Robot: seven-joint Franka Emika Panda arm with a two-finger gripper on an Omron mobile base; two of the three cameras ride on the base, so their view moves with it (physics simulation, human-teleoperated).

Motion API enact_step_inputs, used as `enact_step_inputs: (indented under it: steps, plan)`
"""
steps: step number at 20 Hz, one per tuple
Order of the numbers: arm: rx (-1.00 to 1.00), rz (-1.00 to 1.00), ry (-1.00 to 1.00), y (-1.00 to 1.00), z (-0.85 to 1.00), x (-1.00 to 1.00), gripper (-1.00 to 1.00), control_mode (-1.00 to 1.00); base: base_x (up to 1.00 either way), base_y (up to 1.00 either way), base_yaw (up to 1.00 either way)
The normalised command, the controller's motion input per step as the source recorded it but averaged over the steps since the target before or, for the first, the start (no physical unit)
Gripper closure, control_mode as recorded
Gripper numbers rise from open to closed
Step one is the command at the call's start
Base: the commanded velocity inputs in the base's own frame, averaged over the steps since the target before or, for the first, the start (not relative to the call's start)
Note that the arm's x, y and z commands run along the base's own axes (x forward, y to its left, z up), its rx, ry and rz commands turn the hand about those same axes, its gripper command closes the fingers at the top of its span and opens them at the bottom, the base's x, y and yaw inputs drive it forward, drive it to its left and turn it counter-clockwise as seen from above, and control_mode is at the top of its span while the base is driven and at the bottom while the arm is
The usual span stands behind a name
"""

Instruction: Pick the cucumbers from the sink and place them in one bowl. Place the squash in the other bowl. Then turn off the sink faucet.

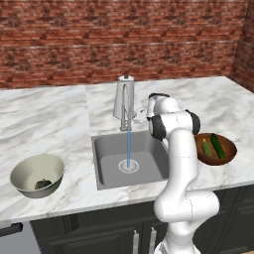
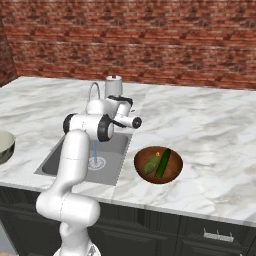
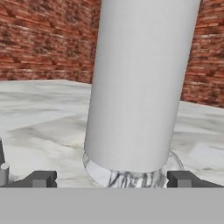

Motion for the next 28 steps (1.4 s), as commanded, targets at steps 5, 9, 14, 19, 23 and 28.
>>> enact_step_inputs:
  steps: [5, 9, 14, 19, 23, 28]
  plan:
    - [0.03, 0.0, 0.0, 0.01, -0.2, 0.24, -1.0, -1.0, 0.0, 0.0, 0.0]
    - [0.03, 0.0, 0.0, 0.11, -0.18, 0.14, -1.0, -1.0, 0.0, 0.0, 0.0]
    - [0.03, 0.0, 0.0, 0.17, -0.15, 0.17, -1.0, -1.0, 0.0, 0.0, 0.0]
    - [0.06, 0.0, 0.0, 0.32, -0.02, 0.18, -1.0, -1.0, 0.0, 0.0, 0.0]
    - [0.02, 0.0, 0.0, 0.82, 0.01, 0.22, -1.0, -1.0, 0.0, 0.0, 0.0]
    - [0.0, 0.0, 0.02, 0.99, 0.16, 0.34, -1.0, -1.0, 0.0, 0.0, 0.0]
